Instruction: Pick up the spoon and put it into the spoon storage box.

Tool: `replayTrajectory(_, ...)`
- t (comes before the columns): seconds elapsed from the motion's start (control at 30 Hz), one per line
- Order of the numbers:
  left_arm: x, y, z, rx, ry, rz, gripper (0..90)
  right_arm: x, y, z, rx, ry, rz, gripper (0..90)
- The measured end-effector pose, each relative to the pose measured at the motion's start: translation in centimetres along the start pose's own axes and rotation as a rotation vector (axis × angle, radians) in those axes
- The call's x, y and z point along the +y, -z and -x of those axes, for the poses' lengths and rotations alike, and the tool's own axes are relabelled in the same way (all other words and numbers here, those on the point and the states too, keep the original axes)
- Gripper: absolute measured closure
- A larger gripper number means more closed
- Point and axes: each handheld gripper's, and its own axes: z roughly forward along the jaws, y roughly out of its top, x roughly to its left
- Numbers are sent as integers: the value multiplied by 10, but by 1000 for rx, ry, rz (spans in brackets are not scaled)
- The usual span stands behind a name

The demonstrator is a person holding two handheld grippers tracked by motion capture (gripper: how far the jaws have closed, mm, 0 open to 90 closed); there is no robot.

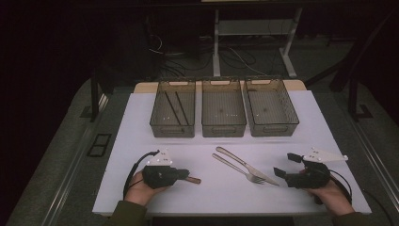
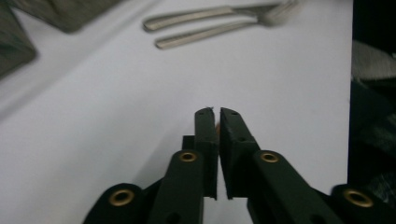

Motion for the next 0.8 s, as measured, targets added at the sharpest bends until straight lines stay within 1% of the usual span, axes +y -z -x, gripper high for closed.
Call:
replayTrajectory(0.07,-1,-5,1,-18,-5,-26,890,0,-2,-1,-4,7,-8,171)
replayTrajectory(0.17,-2,-11,2,-34,-17,-62,890,0,-2,-2,-3,12,-9,171)
replayTrajectory(0.23,-3,-14,1,-31,-24,-93,890,0,-2,-2,0,10,-6,171)
replayTrajectory(0.3,-4,-18,0,-28,-22,-110,890,1,-2,-2,0,9,-3,171)
replayTrajectory(0.47,-2,-21,-3,-11,-27,-109,890,1,-3,-3,13,8,-10,171)
replayTrajectory(0.73,4,-27,-7,52,-30,-101,890,1,-4,-3,13,17,-10,171)
replayTrajectory(0.8,7,-29,-9,69,-42,-107,890,1,-4,-3,17,24,-7,171)
